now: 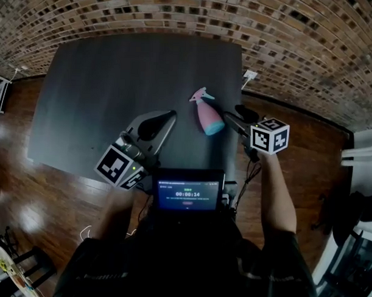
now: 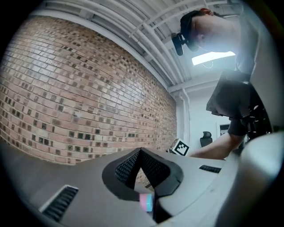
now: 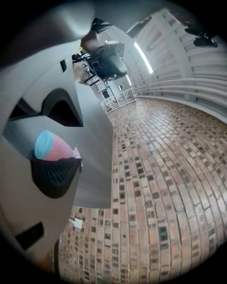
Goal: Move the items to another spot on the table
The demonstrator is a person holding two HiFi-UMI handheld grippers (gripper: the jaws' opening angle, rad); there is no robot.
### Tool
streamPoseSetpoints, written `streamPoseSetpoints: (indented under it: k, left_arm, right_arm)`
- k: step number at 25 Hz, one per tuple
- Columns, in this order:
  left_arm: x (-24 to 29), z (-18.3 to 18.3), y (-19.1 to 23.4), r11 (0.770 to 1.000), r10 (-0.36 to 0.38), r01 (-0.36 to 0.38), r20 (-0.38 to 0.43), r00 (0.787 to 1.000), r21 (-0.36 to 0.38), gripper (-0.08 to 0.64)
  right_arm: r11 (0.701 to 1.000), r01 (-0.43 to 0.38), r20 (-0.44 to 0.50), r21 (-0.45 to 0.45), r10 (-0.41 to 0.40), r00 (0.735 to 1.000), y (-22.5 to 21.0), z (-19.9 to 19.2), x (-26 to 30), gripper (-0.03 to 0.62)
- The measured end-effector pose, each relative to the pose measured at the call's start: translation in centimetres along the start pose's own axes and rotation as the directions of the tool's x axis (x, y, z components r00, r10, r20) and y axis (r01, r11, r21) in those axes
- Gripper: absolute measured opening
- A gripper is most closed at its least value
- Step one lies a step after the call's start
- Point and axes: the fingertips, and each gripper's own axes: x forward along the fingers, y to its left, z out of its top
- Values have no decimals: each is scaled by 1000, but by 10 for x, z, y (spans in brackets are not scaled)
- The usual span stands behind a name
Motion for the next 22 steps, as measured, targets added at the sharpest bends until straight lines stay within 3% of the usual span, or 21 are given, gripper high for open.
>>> streamPoseSetpoints:
  k: [3,6,8,9,16,22]
  left_arm:
    - [2,9,-20,1000,0,0,11,1000,25,-8]
    - [5,17,-45,998,2,-3,18,1000,55,-6]
    - [7,22,-64,998,8,-9,26,1000,68,-8]
    - [6,23,-72,998,14,-16,28,1000,69,-8]
    - [0,28,-129,995,38,-41,30,999,93,-8]
    - [3,52,-174,993,36,-44,75,997,111,-8]
  right_arm:
    - [998,-3,82,-63,9,997,19,21,-38,176]
    - [992,2,153,-127,17,988,38,39,-76,163]
    - [988,21,214,-153,12,977,50,48,-104,39]
    - [987,24,239,-160,15,971,57,50,-117,27]
    - [981,37,351,-188,32,936,89,49,-189,6]
    - [970,64,388,-235,33,921,107,42,-235,3]
